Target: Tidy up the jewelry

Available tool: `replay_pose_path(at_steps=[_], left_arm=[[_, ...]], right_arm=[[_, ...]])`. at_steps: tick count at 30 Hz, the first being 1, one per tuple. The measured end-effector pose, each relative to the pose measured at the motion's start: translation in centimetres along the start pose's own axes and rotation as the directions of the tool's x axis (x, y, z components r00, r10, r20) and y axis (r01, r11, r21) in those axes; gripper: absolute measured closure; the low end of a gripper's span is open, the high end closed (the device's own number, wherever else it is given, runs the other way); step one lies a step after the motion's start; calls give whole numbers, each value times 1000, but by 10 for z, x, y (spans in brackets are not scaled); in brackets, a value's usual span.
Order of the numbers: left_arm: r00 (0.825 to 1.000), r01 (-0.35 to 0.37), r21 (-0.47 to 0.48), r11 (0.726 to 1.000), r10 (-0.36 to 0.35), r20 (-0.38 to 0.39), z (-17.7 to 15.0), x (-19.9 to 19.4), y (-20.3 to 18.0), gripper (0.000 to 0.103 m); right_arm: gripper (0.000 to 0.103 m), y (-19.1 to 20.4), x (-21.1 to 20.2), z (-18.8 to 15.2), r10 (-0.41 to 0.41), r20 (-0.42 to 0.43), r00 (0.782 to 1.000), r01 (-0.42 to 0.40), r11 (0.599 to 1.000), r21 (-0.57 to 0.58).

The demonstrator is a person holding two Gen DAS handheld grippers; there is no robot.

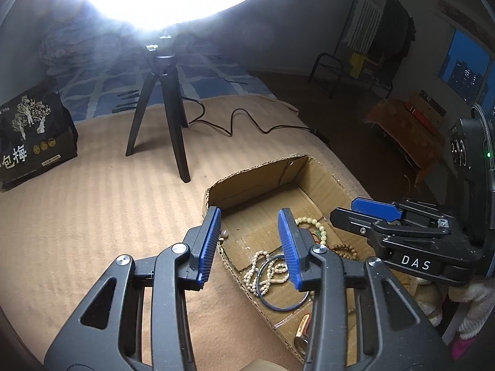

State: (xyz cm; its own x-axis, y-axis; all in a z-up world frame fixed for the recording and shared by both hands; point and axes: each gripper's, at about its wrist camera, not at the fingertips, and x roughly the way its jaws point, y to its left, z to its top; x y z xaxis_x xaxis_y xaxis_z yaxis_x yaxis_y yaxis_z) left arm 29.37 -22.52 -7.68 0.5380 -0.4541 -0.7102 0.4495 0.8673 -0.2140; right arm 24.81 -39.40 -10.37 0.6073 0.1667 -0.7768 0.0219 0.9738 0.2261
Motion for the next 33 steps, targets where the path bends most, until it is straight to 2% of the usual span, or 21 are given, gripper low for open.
replay_pose_path(at_steps=[13, 26, 33], left_arm=[[999, -29, 21, 999, 28, 36, -3, -43, -6, 64], [994, -51, 18, 999, 49, 101, -20, -115, -7, 64], [990, -58, 47, 997, 52, 131, -37, -155, -16, 64]], right_arm=[[63, 13, -35, -5, 8, 37, 999, -8, 1000, -10], [63, 40, -90, -25, 7, 98, 995, -1, 998, -60], [63, 57, -124, -41, -24, 149, 989, 39, 994, -102]])
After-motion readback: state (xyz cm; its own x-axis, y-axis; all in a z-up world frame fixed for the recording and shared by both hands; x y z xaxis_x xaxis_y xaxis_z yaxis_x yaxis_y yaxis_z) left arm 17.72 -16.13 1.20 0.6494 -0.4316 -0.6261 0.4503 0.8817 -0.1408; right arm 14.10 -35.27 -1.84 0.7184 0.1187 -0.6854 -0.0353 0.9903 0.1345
